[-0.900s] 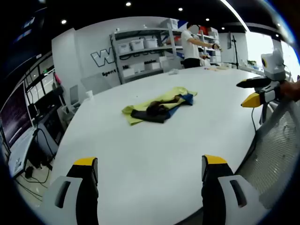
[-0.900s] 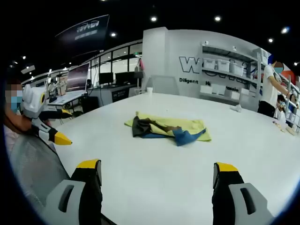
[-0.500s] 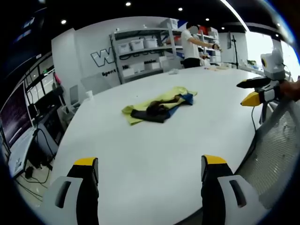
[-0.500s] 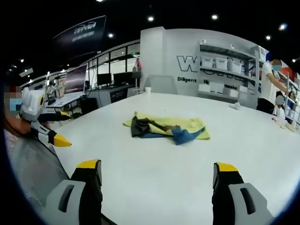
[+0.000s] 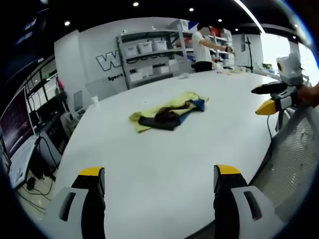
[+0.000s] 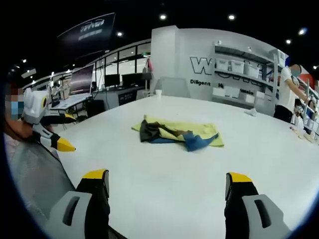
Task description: Fold the garment on the visible template until the final outline fits inside the template.
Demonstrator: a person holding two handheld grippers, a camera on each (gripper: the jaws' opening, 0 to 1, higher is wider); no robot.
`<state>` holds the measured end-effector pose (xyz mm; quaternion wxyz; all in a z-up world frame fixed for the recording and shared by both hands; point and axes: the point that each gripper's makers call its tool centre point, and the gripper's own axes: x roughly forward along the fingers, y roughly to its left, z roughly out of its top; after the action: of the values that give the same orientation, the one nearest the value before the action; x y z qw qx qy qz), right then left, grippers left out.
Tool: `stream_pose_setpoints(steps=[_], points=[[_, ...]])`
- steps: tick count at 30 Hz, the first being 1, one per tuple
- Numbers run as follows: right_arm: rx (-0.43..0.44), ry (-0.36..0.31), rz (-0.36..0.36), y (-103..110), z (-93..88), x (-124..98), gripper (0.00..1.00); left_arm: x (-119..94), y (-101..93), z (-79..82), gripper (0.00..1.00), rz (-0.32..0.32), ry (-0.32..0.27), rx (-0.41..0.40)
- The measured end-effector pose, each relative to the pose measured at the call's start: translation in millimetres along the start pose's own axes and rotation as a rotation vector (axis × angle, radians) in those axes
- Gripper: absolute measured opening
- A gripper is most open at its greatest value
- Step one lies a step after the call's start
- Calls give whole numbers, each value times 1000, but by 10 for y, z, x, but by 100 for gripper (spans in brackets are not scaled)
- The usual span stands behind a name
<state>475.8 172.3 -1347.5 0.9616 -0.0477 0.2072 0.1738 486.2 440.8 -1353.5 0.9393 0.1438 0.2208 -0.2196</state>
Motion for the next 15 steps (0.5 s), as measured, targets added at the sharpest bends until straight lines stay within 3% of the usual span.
stream_pose_setpoints(steps=[15], points=[[-27, 17, 3, 14, -25, 0, 96, -14, 6, 54, 87, -5, -28, -11]])
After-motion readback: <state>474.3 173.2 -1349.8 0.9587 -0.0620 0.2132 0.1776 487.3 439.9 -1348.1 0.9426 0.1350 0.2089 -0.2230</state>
